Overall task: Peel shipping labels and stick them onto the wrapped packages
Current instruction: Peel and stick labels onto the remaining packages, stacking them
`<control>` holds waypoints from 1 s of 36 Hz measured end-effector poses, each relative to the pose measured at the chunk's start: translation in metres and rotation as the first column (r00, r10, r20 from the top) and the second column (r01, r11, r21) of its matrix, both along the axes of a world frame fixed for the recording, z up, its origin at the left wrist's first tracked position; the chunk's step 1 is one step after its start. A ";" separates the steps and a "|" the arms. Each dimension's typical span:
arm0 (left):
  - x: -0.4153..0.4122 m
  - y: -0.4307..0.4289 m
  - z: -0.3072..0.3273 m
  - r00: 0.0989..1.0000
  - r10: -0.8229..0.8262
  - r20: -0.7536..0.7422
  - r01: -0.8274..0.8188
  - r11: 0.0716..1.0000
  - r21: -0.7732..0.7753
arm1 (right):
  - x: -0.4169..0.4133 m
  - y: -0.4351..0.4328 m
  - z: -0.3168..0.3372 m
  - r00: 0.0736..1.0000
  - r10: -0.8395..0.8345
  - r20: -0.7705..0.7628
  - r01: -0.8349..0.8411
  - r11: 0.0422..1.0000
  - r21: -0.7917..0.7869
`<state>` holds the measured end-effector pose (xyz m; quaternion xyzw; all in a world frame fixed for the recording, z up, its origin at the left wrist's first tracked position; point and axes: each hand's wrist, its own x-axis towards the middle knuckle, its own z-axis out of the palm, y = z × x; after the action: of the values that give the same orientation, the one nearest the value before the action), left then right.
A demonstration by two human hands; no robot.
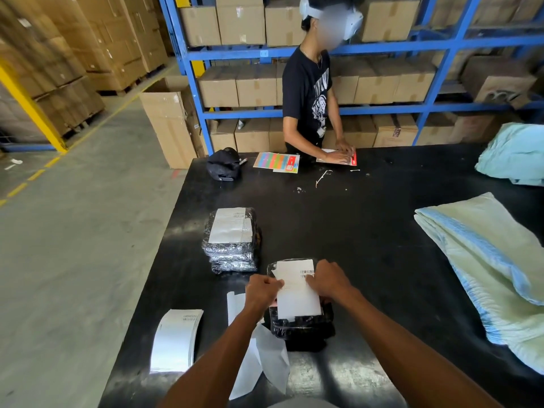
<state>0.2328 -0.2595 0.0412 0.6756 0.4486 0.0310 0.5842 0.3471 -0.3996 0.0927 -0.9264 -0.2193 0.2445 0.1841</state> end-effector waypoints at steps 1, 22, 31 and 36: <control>0.000 0.000 -0.001 1.000 -0.003 -0.004 0.003 1.000 0.005 | 0.001 0.001 0.001 1.000 0.024 0.009 -0.024 1.000 -0.012; 0.002 0.014 0.021 1.000 -0.009 -0.009 0.006 0.954 -0.301 | -0.005 0.014 -0.008 0.891 0.362 0.273 -0.368 0.929 -0.034; 0.003 0.003 0.029 0.999 -0.030 0.036 0.038 0.968 -0.247 | 0.001 0.001 -0.043 0.887 0.458 0.055 -0.453 0.888 -0.080; -0.010 0.002 0.029 0.989 -0.077 0.124 0.106 0.963 -0.249 | 0.002 0.000 -0.048 0.887 0.460 0.038 -0.456 0.887 -0.075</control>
<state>0.2226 -0.2571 0.0701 0.6119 0.3834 -0.0159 0.6916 0.3495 -0.3993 0.0445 -0.8602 -0.4286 0.2626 0.0857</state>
